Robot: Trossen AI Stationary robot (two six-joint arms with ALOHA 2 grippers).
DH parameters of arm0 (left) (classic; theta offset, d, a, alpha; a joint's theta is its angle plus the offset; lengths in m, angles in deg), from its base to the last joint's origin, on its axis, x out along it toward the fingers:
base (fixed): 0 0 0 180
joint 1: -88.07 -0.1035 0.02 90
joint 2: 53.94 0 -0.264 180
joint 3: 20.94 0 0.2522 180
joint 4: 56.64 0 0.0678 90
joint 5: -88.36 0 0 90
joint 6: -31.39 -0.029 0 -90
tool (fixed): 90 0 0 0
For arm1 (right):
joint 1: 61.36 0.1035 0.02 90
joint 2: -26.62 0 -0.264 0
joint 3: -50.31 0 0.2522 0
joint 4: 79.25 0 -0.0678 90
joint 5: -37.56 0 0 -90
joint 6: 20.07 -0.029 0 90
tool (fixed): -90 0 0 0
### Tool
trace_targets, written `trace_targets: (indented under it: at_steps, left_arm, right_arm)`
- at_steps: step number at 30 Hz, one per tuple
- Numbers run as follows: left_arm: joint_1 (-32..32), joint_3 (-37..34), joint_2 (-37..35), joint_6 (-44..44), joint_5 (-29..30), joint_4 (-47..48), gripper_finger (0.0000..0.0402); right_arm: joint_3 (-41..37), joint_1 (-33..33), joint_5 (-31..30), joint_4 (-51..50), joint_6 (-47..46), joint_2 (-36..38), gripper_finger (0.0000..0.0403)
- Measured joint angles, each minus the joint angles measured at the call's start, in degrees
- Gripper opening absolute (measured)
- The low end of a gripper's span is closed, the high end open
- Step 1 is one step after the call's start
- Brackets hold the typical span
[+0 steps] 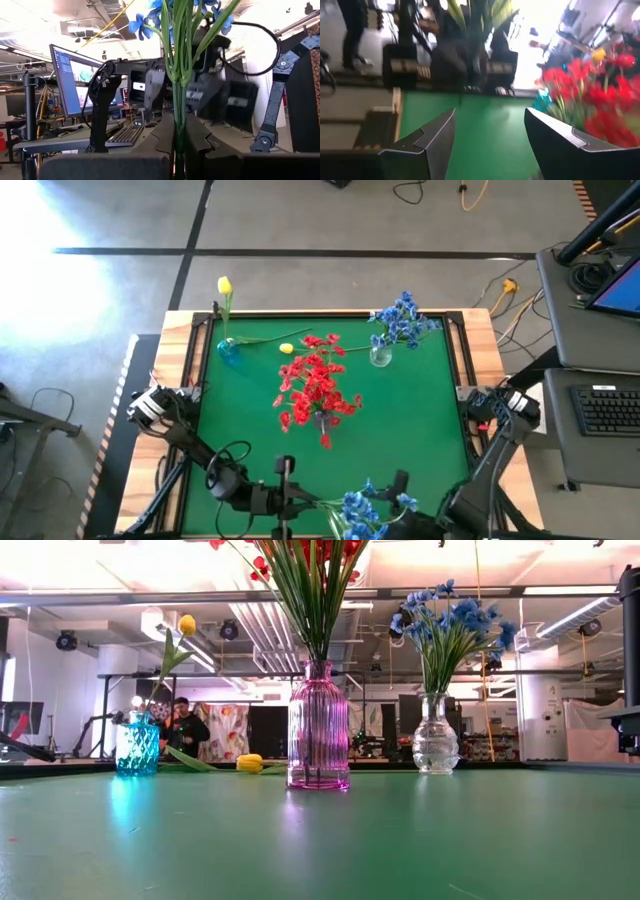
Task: Sort flowers into vase by color
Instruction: Put the blue flowers into the transparent vase
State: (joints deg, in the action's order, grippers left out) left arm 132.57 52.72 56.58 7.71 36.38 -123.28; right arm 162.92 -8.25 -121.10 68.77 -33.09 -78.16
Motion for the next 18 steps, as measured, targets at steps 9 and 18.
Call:
trace_targets:
  at_steps: [9,18]
  left_arm:
    - [0.0,-0.3,0.0,0.1,0.0,-0.1,0.0]
    - [0.0,-0.7,0.0,0.2,0.2,-0.1,0.0]
  right_arm:
    - [-7.7,-6.4,14.7,40.3,25.6,0.0,0.0228]
    - [-9.3,-7.4,19.2,49.0,32.6,-0.1,0.0159]
